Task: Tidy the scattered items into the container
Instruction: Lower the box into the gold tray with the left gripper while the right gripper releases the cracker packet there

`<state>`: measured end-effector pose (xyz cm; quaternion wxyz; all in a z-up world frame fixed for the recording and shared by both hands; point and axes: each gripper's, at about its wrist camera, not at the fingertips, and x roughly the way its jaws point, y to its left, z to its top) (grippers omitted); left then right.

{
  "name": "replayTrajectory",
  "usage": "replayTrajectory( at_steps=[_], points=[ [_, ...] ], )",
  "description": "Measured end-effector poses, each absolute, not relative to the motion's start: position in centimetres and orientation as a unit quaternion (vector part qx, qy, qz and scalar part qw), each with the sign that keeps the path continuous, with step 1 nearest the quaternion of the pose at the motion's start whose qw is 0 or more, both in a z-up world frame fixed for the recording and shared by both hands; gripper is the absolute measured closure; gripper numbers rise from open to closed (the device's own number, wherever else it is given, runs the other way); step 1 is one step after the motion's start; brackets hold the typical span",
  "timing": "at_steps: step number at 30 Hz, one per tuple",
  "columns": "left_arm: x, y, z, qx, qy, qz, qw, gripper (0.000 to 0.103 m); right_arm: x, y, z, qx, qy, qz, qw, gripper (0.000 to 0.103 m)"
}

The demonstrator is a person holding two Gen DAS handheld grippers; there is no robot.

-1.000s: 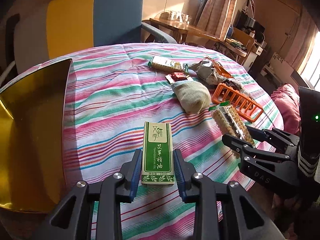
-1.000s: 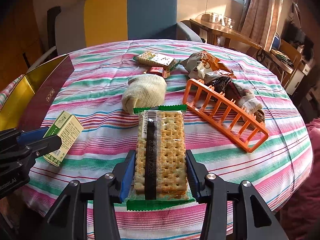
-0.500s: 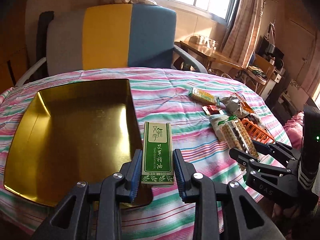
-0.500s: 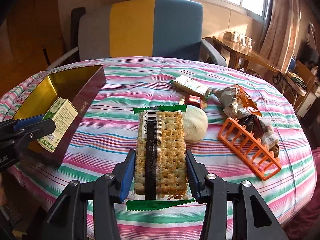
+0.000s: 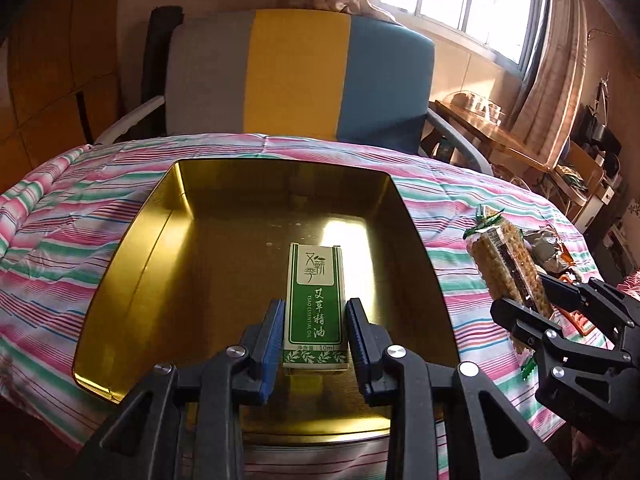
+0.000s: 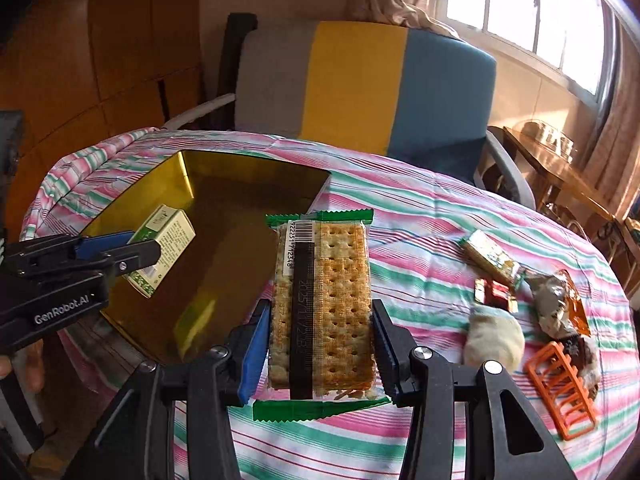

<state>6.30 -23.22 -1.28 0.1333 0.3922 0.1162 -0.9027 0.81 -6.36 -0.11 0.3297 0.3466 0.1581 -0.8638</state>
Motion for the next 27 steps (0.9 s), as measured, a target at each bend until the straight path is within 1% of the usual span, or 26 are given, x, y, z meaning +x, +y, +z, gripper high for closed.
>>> replayTrajectory(
  at_steps=[3, 12, 24, 26, 27],
  points=[
    [6.0, -24.7, -2.0, 0.399, 0.114, -0.898, 0.149, 0.072, 0.9, -9.0, -0.2, 0.344, 0.165, -0.856, 0.349, 0.055],
    [5.3, -28.0, -4.0, 0.422, 0.103, -0.882, 0.181, 0.072, 0.0, -15.5, -2.0, 0.368, 0.176, -0.836, 0.366, 0.055],
    [5.6, -29.4, -5.8, 0.432, 0.129, -0.872, 0.188, 0.072, -1.5, -18.1, -5.5, 0.424, 0.178, -0.814, 0.355, 0.055],
    [5.7, -29.5, -5.7, 0.432, 0.133, -0.872, 0.191, 0.07, -1.6, -18.1, -5.8, 0.429, 0.176, -0.81, 0.358, 0.054],
    [5.8, -29.6, -5.7, 0.431, 0.135, -0.871, 0.192, 0.067, -1.6, -18.1, -6.0, 0.432, 0.175, -0.809, 0.359, 0.054]
  ],
)
